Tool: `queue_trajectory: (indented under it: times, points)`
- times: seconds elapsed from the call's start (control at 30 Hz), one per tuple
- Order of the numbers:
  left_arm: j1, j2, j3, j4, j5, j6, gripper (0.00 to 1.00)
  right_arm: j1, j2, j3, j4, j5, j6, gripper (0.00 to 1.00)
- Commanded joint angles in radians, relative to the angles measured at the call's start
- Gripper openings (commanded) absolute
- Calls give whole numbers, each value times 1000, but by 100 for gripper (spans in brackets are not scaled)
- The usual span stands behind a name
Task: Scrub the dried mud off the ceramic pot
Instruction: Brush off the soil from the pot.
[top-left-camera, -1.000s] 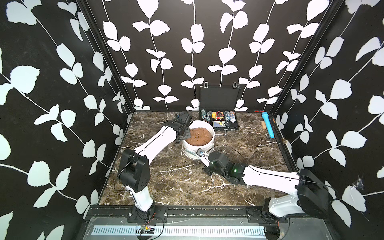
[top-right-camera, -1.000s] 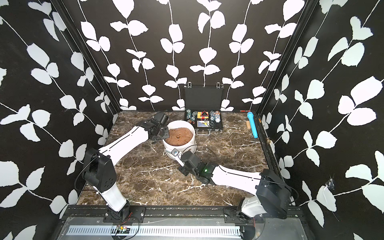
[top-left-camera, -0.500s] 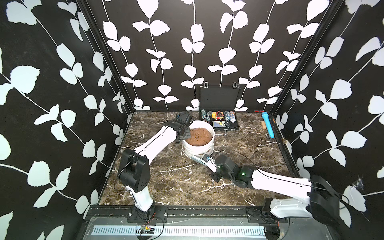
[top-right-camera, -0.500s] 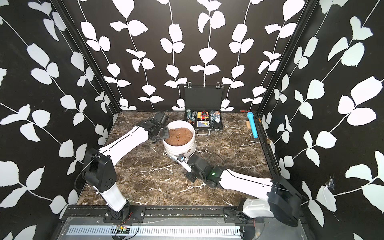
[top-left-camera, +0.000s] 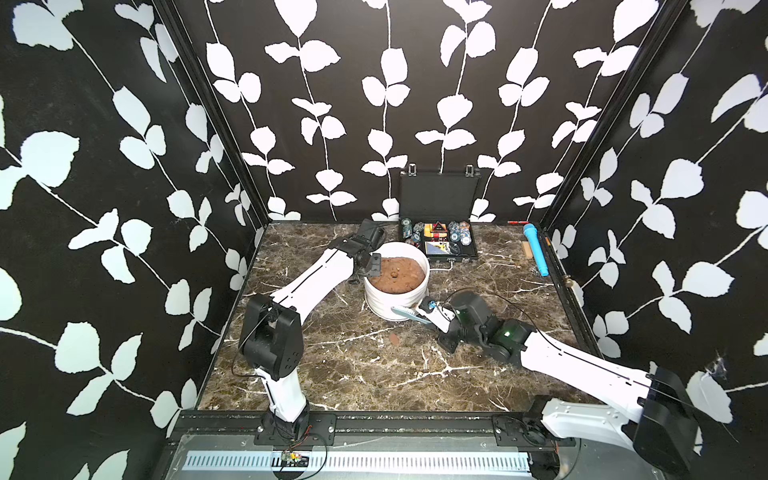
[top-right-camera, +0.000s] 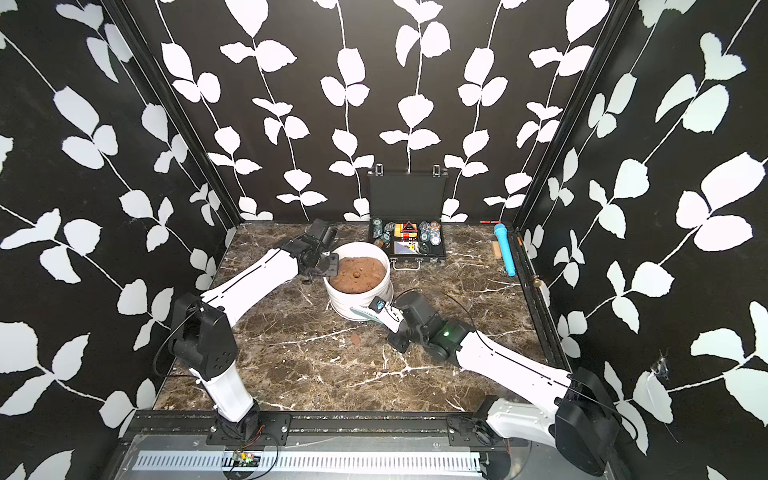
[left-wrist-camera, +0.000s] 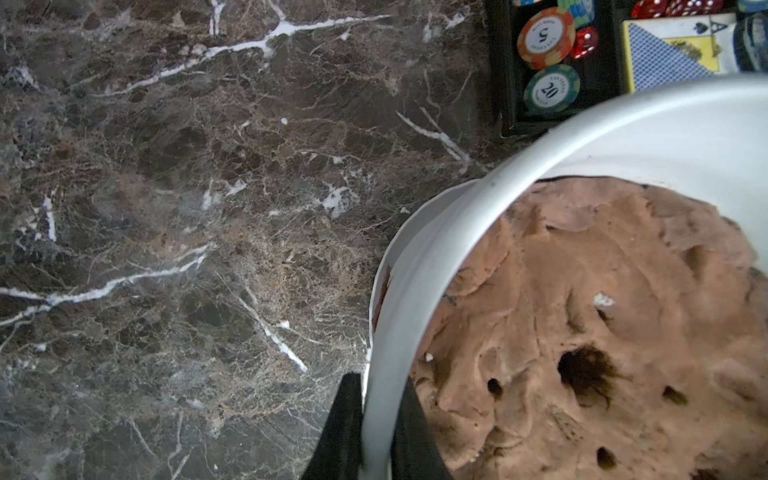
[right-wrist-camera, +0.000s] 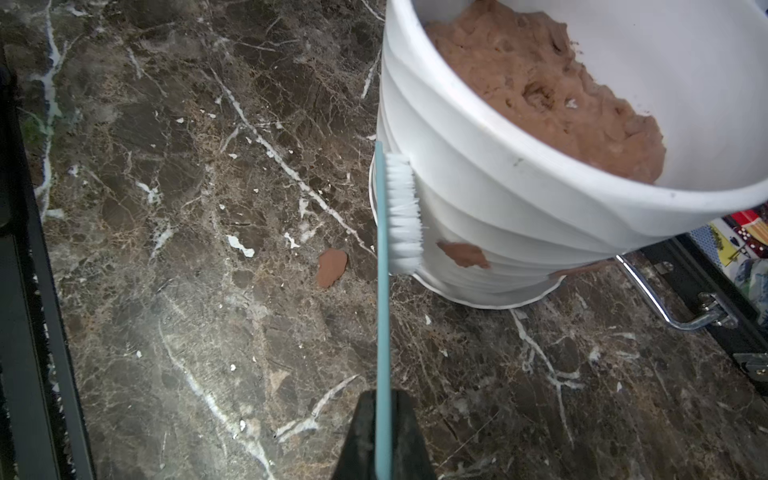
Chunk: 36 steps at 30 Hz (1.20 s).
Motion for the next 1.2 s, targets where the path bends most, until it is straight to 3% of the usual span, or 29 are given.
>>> queue_trajectory:
  times: [0.0,0.47,0.73,0.93,1.17]
  points:
    - [6,19,29,-3,65,101,2,-39,14,29,22,-84,-41,0]
    - [7,17,26,9,143,210,3,-53,181,43,75,-64,-84,0]
    - [21,34,61,16,144,260,4,-48,104,-2,-61,-200,-98,0]
    - [32,46,97,11,159,288,6,-24,49,-6,-149,-157,-75,0]
    - [38,57,141,-23,156,306,14,-34,-43,-8,-115,-133,-70,0]
